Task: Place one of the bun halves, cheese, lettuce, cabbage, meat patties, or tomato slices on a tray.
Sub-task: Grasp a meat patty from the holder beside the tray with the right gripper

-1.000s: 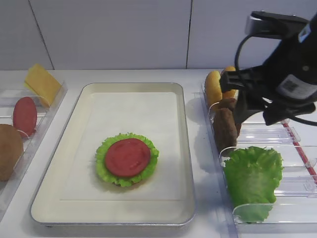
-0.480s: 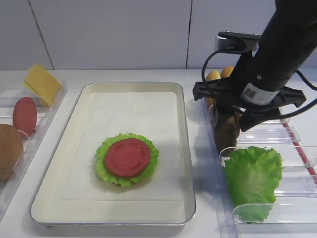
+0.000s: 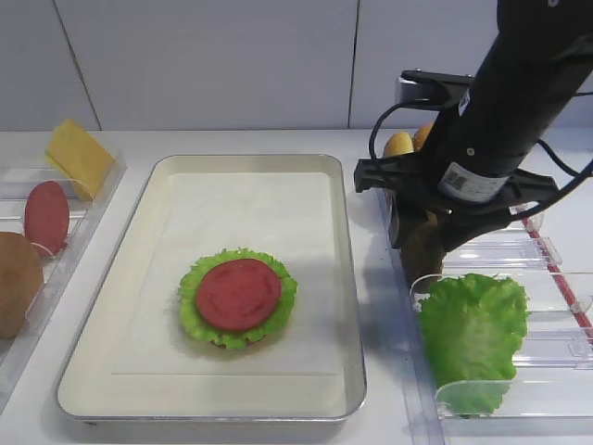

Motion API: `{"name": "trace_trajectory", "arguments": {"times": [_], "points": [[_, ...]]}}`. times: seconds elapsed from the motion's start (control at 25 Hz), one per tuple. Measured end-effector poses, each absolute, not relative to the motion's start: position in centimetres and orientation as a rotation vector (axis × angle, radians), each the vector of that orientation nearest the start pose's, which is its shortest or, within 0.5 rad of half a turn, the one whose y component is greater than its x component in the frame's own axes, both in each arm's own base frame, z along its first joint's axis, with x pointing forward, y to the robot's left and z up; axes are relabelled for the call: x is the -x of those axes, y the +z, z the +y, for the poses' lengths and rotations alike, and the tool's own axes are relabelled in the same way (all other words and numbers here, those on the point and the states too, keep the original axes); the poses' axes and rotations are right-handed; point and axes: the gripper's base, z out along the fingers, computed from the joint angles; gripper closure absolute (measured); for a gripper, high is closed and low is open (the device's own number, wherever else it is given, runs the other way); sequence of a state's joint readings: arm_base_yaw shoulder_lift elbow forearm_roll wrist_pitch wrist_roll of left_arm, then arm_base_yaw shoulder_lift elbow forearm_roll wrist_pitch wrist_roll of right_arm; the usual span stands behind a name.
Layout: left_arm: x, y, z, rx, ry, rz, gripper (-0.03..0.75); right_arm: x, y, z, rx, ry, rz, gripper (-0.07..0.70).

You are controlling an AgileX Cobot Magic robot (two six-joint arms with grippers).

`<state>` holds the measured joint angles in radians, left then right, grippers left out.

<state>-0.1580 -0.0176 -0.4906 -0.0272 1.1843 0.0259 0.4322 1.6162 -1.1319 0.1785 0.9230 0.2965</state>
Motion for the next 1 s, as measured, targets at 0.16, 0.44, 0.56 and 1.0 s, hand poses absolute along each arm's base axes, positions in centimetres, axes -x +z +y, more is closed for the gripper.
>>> {"name": "trace_trajectory", "arguments": {"times": [0.16,0.44,0.56,1.0], "points": [[1.2,26.5,0.0,-0.202,-0.109,2.152,0.504,-28.0,23.9,14.4,0.063,0.348,2.948,0.248],[1.2,26.5,0.0,-0.203,-0.109,2.152,0.505,-28.1,23.7,14.1,0.053,0.309,2.952,0.385],[1.2,26.5,0.0,-0.203,-0.109,2.152,0.505,-28.1,23.7,13.9,0.044,0.277,2.955,0.433],[1.2,26.5,0.0,-0.203,-0.109,2.152,0.505,-28.0,24.8,14.0,0.054,0.277,2.943,0.492]]}}
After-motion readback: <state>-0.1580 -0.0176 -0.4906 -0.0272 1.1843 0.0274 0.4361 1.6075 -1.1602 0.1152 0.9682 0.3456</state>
